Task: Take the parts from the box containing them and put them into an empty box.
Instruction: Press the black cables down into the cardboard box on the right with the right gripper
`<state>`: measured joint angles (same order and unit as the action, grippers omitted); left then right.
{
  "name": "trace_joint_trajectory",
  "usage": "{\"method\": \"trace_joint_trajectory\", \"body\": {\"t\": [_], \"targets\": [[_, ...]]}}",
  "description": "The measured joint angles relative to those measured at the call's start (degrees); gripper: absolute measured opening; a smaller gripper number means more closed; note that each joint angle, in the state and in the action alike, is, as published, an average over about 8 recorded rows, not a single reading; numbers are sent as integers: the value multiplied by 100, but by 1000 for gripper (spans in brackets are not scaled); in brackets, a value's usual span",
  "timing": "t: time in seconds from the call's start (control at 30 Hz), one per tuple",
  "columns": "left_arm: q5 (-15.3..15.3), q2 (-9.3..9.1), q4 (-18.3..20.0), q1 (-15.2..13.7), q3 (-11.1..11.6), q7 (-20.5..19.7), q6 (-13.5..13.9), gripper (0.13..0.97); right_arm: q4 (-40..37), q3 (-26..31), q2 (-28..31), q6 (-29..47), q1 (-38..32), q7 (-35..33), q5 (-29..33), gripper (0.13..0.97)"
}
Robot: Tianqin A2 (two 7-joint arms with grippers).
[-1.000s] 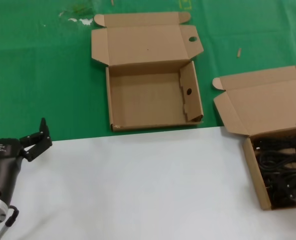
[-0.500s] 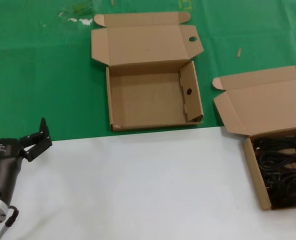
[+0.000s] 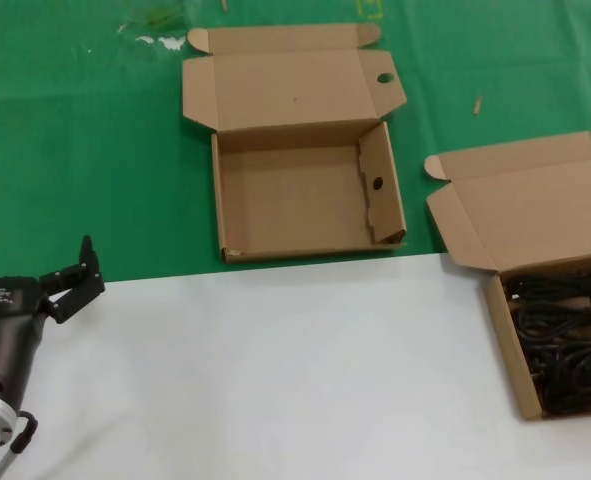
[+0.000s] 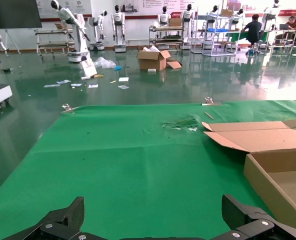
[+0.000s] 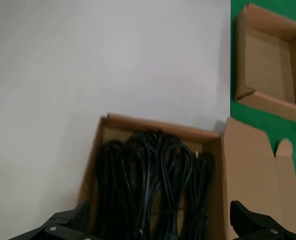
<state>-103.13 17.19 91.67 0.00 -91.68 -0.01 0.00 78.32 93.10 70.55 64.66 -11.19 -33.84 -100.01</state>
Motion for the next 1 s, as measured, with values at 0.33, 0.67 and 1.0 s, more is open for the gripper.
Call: {"method": "trace_joint_trajectory", "body": {"t": [0.33,0.67,1.0], "targets": [[1,0,0,0,0,0,0,966,-555,716,-529,-119,-1013,-205,701,966],[1,0,0,0,0,0,0,966,-847,1141,-765,26,-1522,-302,1000,966],[1,0,0,0,0,0,0,966,-892,1215,-664,61,-1434,-346,977,966]]}}
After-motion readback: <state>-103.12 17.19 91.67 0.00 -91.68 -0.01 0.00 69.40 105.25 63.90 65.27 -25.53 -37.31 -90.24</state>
